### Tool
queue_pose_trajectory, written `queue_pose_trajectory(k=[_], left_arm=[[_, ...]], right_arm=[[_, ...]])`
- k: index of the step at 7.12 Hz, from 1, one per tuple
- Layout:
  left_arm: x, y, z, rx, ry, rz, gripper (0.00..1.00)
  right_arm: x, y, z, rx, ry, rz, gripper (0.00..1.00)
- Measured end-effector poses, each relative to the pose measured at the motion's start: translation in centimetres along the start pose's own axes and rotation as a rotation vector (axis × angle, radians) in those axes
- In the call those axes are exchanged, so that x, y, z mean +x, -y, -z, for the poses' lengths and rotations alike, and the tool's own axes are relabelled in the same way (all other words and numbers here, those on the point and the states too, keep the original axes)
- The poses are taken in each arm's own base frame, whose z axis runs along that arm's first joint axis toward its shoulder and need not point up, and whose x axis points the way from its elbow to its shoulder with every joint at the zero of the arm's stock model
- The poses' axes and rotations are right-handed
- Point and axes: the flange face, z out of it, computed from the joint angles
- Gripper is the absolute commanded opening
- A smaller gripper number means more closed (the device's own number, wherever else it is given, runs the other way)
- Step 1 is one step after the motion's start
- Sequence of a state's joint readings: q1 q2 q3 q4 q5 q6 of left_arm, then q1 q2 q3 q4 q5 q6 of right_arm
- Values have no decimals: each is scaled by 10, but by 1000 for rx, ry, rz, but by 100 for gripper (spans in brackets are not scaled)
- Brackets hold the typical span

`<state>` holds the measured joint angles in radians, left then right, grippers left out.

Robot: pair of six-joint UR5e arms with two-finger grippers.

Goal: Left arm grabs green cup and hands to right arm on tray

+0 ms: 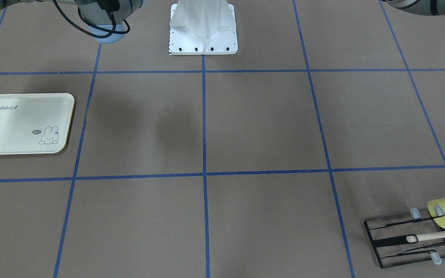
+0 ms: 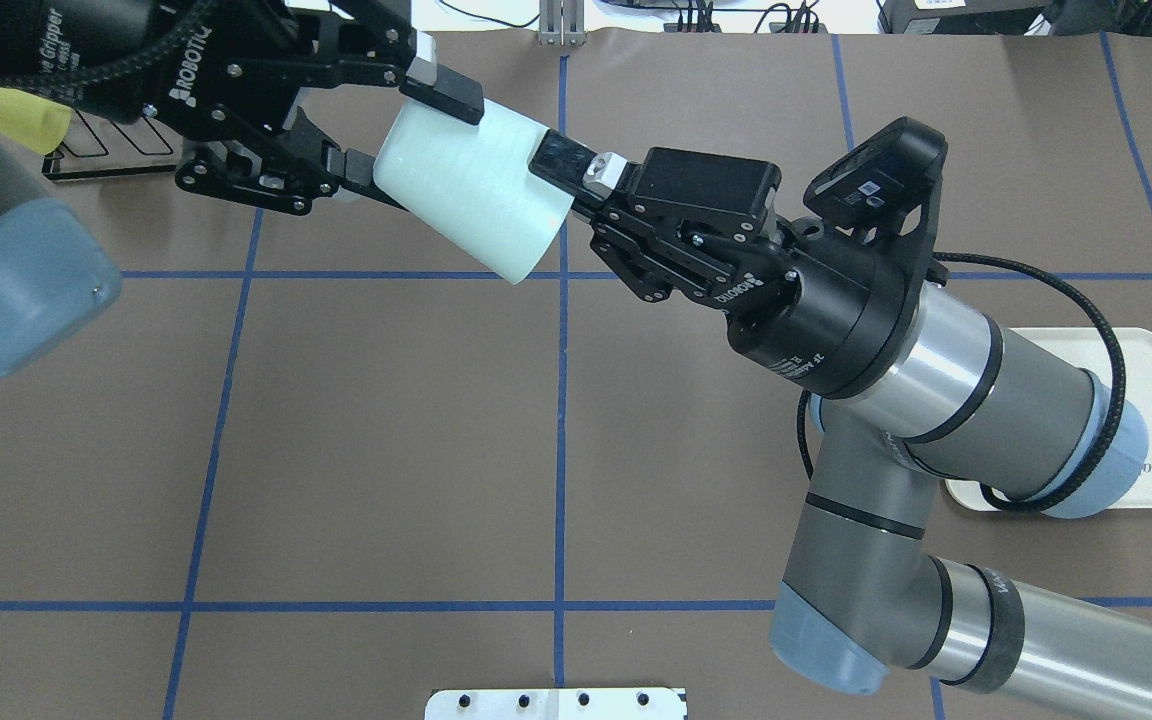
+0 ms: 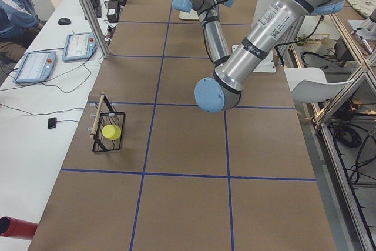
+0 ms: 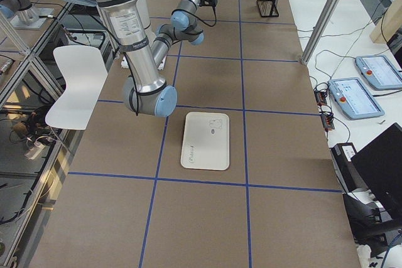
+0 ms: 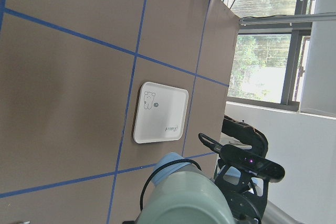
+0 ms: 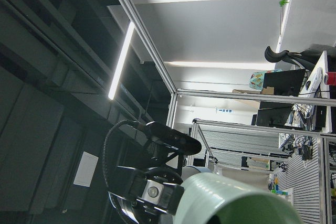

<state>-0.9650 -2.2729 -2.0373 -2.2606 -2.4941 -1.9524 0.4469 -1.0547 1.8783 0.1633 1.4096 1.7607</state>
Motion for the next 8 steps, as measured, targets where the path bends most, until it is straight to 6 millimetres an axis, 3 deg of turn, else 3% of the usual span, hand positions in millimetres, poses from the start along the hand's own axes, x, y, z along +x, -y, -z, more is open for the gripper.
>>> queue_pose_trajectory(k=[3,6,8], left_arm=[[17,-5,-1,-7,-20,-56,100],[16,5,-6,17,-17,-58,100],[15,13,-7,38,-17,-50,100]], right_arm=[[-2,-1,0,-1,4,-1,0],[-20,-2,5,-7,38,-11,0],[-20,1,10,-4,32,-7,0]])
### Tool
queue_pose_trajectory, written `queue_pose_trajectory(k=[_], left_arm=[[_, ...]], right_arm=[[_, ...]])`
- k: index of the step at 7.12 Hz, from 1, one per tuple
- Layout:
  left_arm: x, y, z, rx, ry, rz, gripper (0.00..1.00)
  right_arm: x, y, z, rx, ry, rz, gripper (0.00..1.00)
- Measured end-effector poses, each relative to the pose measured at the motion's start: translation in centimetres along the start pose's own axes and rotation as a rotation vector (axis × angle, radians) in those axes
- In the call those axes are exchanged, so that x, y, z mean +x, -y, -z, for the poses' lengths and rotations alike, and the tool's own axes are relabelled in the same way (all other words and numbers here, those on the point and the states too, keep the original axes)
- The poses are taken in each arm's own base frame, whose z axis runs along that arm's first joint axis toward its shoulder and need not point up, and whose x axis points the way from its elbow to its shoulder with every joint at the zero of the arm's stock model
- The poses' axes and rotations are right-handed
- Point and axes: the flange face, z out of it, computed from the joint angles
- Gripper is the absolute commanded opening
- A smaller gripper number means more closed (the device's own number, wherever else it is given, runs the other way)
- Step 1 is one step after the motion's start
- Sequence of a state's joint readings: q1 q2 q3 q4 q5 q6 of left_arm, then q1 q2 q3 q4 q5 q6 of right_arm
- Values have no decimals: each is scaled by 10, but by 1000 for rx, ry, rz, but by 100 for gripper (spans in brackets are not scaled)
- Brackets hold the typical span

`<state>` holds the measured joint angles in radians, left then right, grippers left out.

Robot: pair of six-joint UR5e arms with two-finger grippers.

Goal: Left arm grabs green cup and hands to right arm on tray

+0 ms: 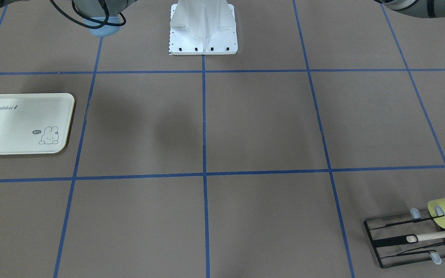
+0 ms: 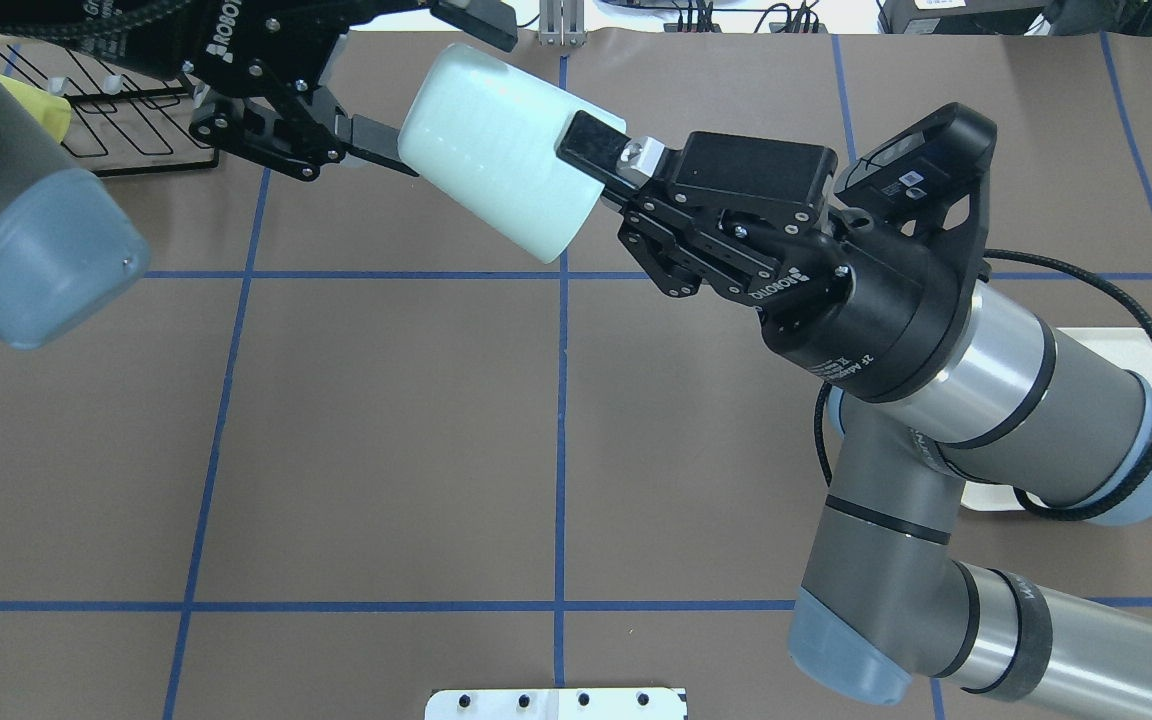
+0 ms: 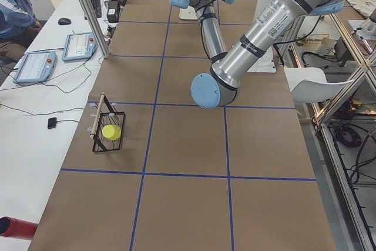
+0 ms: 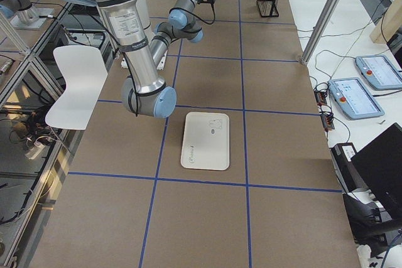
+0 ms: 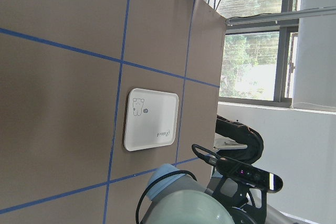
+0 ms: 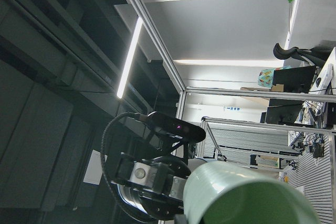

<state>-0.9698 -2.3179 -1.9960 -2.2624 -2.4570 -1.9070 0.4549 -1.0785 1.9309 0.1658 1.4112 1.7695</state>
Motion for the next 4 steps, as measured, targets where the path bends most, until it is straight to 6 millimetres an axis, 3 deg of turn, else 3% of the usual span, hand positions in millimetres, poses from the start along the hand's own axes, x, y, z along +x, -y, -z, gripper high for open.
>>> queue_pose_trajectory(k=[4], left_arm=[[0,8,0,47,-11,4,100]], right_arm=[[24,27,24,53,-158,60,0]])
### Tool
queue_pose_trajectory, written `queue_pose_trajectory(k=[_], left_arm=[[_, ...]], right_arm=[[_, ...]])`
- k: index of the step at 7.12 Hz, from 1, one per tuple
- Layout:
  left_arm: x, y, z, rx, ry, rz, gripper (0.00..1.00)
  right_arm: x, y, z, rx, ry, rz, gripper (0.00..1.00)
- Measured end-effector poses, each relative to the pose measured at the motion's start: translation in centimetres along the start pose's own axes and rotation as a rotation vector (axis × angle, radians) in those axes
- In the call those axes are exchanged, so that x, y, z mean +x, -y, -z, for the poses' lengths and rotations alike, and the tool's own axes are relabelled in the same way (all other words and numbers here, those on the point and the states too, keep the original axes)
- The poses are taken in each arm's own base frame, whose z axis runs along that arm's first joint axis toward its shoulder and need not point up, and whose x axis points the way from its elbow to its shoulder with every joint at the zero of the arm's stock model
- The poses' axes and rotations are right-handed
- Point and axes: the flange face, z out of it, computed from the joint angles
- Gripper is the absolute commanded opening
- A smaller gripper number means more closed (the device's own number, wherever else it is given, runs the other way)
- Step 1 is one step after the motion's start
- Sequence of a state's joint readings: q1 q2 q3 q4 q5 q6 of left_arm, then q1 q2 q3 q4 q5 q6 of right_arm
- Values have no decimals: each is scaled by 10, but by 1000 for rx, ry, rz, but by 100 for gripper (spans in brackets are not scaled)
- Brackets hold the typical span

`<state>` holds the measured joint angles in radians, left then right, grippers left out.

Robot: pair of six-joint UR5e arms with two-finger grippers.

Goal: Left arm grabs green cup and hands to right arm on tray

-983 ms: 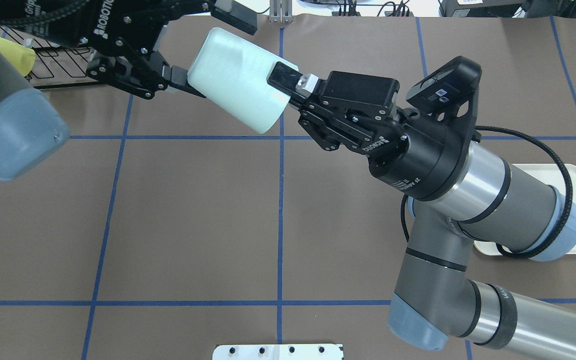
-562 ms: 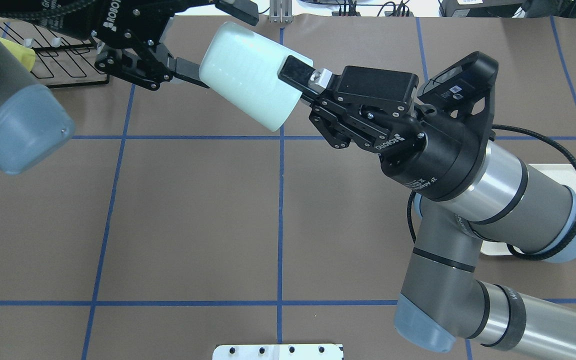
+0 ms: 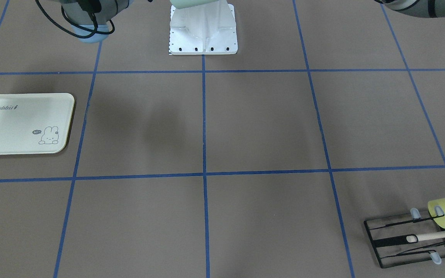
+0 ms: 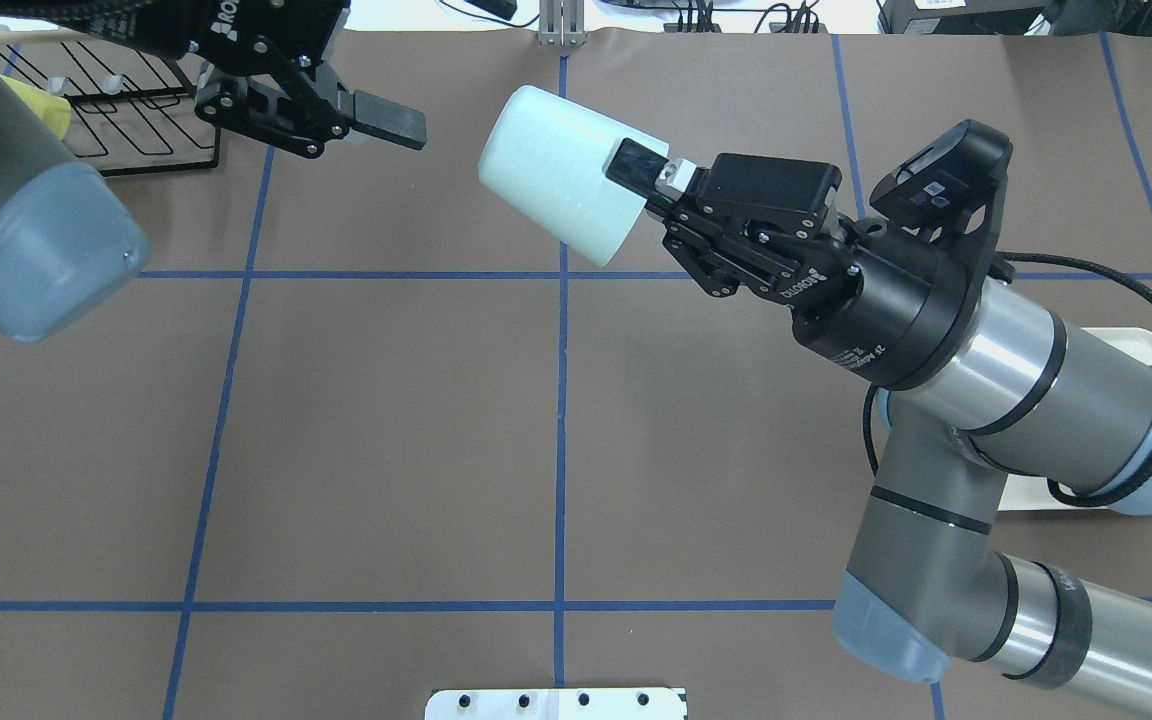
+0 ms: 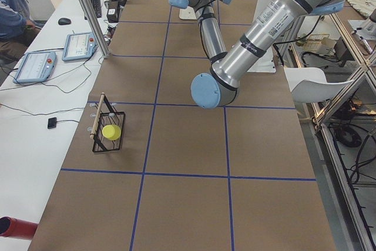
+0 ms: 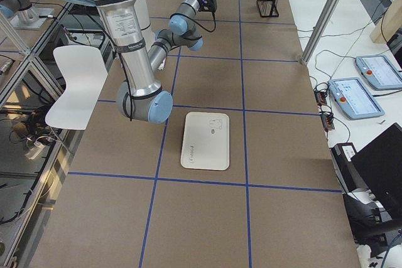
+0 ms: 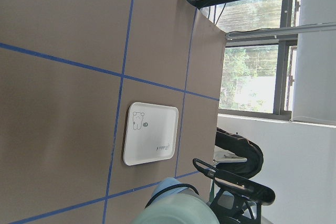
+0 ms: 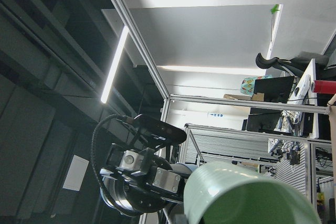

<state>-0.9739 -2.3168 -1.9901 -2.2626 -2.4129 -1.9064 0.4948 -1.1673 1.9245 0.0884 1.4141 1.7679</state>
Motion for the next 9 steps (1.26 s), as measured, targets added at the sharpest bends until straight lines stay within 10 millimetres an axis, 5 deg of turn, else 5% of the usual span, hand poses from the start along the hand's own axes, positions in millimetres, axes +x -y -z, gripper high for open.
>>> queue_pose_trajectory(k=[2,4,7,9], left_arm=[[-4,6,-2,18,3,9,100],[-8,9,-4,30,7,17,100],[-17,15,-7,38,22,12,100],[-49,32,-1,69,73,-49,100]], right_arm=[[15,30,-10,56,-214,80,0],[18,93,-16,41,-537,156,0],[-11,206,22,-36,-958,243,0],[-15,257,66,-68,-1167,328,0]])
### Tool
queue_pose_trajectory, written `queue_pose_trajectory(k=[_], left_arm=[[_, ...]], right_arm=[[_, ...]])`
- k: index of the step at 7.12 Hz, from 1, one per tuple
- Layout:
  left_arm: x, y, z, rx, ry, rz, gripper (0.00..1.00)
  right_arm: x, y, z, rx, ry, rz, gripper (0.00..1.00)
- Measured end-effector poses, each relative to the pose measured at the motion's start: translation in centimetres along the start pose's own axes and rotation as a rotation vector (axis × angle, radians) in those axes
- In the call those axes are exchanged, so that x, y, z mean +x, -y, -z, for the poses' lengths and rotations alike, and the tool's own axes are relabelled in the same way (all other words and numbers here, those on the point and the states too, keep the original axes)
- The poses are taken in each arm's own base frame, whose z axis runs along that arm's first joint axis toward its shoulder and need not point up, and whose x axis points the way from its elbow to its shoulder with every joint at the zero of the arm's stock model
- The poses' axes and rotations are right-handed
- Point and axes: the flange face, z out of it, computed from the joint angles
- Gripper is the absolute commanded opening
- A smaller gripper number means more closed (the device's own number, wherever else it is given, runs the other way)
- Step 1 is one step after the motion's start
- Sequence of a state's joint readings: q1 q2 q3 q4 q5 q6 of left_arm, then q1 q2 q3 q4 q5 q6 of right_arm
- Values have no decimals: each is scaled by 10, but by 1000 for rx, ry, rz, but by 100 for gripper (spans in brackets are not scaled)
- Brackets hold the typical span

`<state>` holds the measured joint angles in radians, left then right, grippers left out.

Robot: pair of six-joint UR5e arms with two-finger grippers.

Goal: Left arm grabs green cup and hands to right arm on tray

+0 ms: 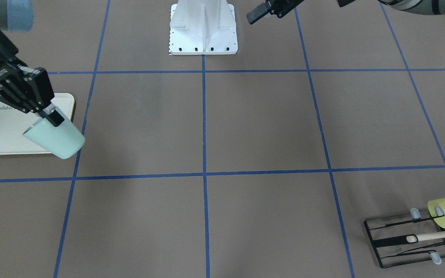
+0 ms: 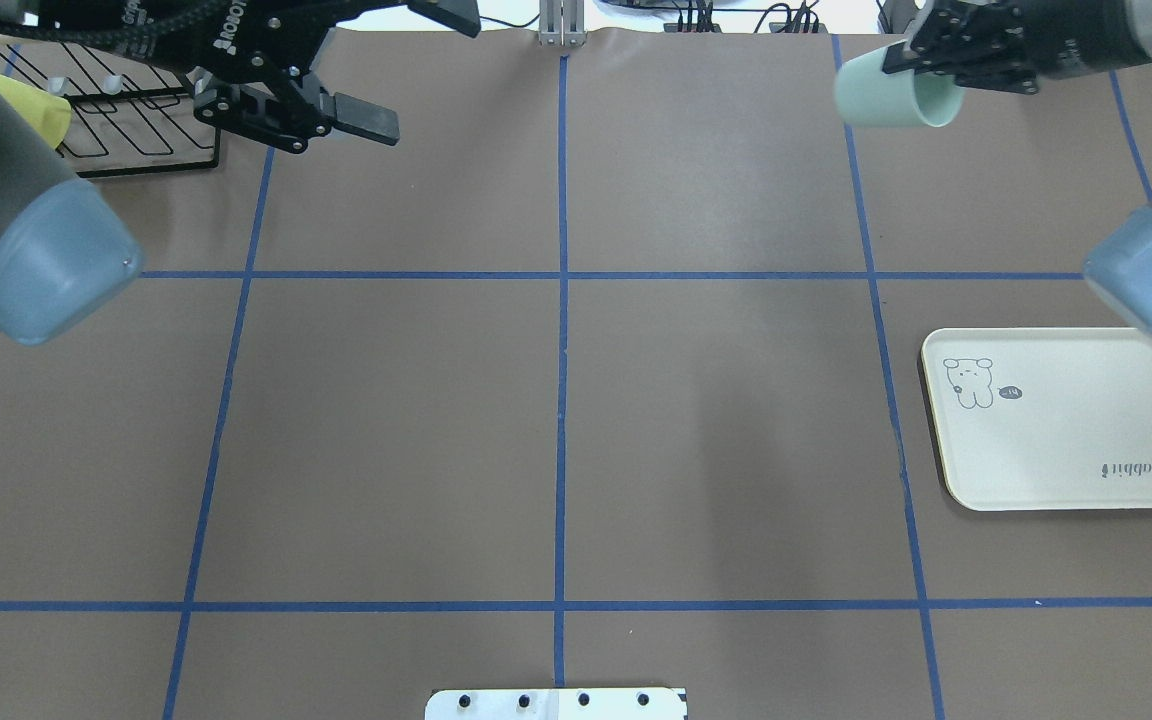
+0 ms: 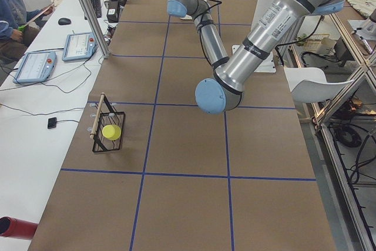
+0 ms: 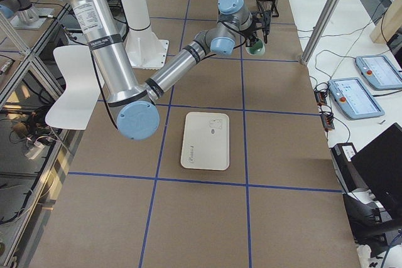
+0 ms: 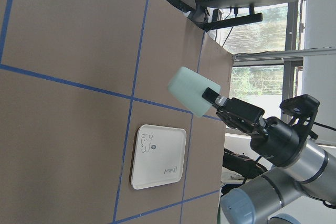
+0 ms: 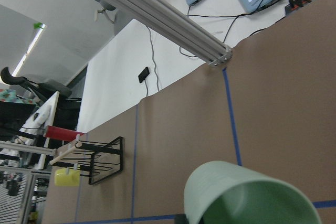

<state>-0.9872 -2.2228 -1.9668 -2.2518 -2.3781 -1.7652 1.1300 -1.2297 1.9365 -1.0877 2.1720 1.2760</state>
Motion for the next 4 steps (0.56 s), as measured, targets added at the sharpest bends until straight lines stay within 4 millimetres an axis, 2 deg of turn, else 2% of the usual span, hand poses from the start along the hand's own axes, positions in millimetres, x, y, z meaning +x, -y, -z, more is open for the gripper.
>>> queue_pose_trajectory(k=[2,4], left_arm=[[-71,33,27,71,104,-136,100],[-158,66,73,120,282,-328,100]], right_arm=[[71,16,10,-23,-160,141,0],[150,22,30,-74,-292,322,0]])
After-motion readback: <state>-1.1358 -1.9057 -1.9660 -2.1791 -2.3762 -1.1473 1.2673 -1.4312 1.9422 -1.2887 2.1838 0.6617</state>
